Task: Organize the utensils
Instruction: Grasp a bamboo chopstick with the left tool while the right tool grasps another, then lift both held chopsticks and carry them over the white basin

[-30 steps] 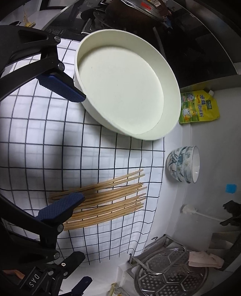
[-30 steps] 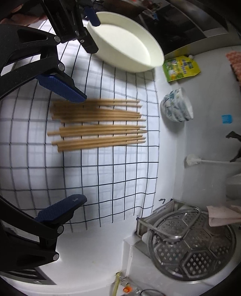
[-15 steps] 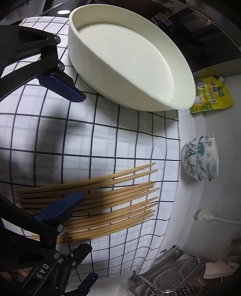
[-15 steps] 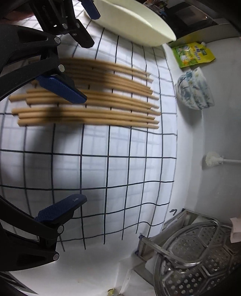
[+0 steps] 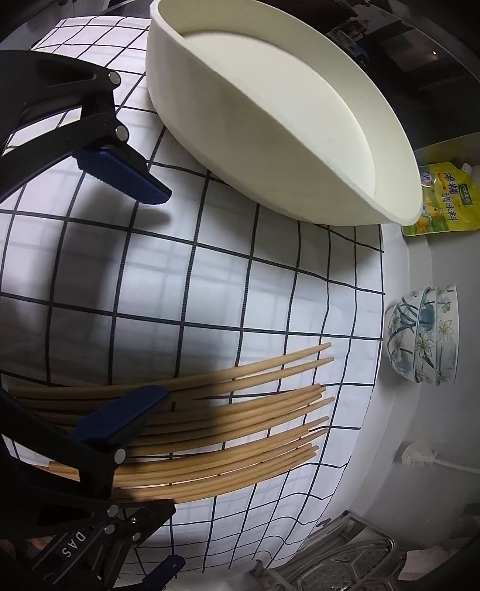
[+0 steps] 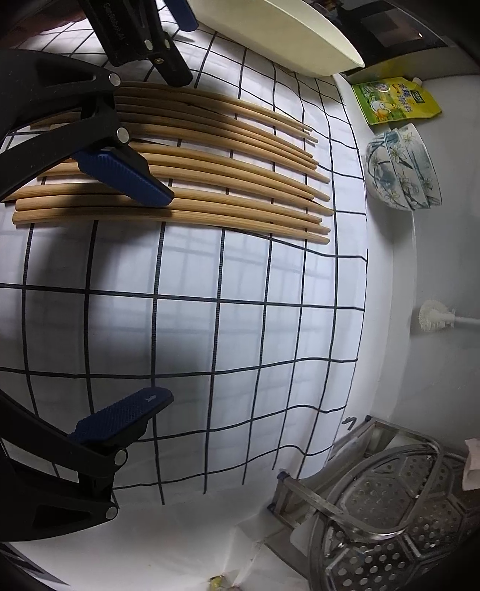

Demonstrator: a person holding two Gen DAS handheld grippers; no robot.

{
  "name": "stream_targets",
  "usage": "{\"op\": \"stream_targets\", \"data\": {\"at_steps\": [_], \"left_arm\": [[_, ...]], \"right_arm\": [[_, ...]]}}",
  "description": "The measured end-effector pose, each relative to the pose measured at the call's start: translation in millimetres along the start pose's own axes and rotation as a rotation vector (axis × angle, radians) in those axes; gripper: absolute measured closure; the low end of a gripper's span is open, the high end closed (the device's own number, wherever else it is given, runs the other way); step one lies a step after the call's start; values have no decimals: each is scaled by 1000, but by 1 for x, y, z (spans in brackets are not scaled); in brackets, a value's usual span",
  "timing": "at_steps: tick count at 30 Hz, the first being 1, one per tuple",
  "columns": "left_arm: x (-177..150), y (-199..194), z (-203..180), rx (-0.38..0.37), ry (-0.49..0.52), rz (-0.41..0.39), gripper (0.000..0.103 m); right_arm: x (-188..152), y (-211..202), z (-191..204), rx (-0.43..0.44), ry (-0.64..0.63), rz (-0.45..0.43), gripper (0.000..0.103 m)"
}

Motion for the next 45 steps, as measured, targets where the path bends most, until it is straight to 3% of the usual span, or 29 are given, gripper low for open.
{"op": "stream_targets", "data": {"at_steps": [18, 24, 29, 30, 32, 34, 45], "left_arm": [[2, 7, -11, 43, 30, -4, 6], [4, 8, -9, 24, 17, 13, 8], [2, 1, -21, -44, 63, 19, 54], [2, 0, -23, -54, 73, 23, 58], [0, -2, -27, -66, 87, 28, 82], [0, -3, -27, -80, 87, 44, 96], [6, -14, -18, -133, 86, 78, 96]], "right_arm": [[0, 3, 5, -13, -61, -3, 10], [4, 3, 9, 17, -86, -25, 29], [11, 1, 22, 61, -128, -36, 65], [12, 1, 25, 74, -136, -37, 70], [12, 0, 30, 100, -145, -37, 90], [13, -1, 33, 98, -155, -34, 97], [9, -14, 15, 207, -28, -44, 97]]}}
Point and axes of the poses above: each gripper's, at about its wrist camera, not at the fingertips, and y roughly the way its jaws point, z to its left, x to its top, the point moved 2 cm from there along y, roughly the way its jaws point, and after that the axes turned 14 degrees about -y, right-handed, at the moved point
